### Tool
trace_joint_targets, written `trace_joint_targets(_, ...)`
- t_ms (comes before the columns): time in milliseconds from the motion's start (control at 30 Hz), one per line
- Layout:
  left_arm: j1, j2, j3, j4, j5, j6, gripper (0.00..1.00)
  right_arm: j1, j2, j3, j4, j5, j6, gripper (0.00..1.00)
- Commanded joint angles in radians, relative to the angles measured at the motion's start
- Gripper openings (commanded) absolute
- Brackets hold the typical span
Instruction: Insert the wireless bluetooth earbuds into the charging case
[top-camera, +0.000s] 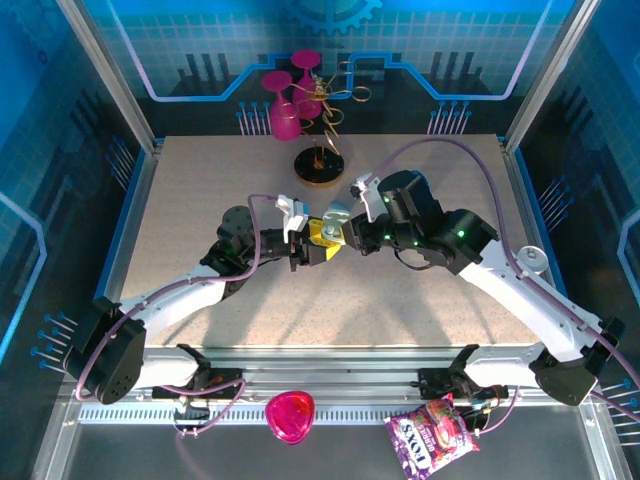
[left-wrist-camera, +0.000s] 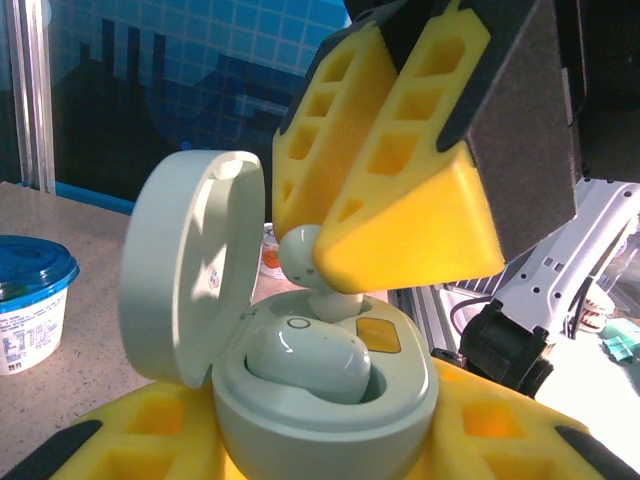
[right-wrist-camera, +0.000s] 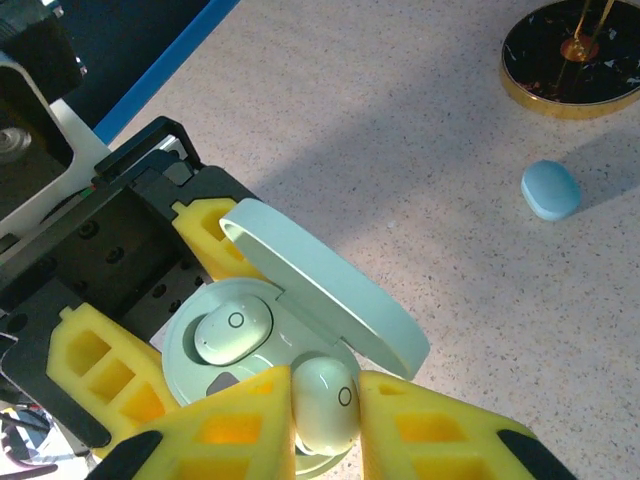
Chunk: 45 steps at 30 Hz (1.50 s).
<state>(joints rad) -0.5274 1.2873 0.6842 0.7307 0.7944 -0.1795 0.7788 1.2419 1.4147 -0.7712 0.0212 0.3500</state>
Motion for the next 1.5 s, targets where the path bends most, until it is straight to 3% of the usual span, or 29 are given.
trace_joint_targets(0,0.005,-0.019,0.037,0.024,0.021,-0.009,0.32,0.018,-0.006,-0.005,-0.036,-0.026,-0.032,0.19)
trace_joint_targets(167,0.004,-0.02,0.033,0.029,0.022,-0.01,0.32,0.028,0.005,0.002,-0.057,-0.034,-0.049,0.2)
trace_joint_targets(367,0.004,-0.023,0.031,0.038,0.025,-0.009,0.32,0.031,-0.003,0.014,-0.04,-0.019,-0.041,0.3)
trace_joint_targets(500,0.005,-0.021,0.026,0.038,0.029,-0.003,0.32,0.03,-0.045,-0.009,0.011,0.009,-0.019,0.46)
trace_joint_targets(667,0.005,-0.021,0.016,0.048,0.029,0.022,0.32,0.022,-0.126,-0.079,0.12,0.012,0.01,0.57)
trace_joint_targets(933,0.005,-0.059,0.003,-0.012,0.071,0.133,0.32,-0.092,-0.124,-0.093,0.236,-0.096,0.159,0.83)
trace_joint_targets(1200,0.004,-0.096,0.003,-0.068,0.098,0.184,0.33,-0.148,-0.023,-0.019,0.144,-0.124,0.173,0.83)
trace_joint_targets(1467,0.005,-0.102,0.002,-0.054,0.04,0.16,0.33,-0.14,-0.053,-0.074,0.151,-0.218,0.157,0.82)
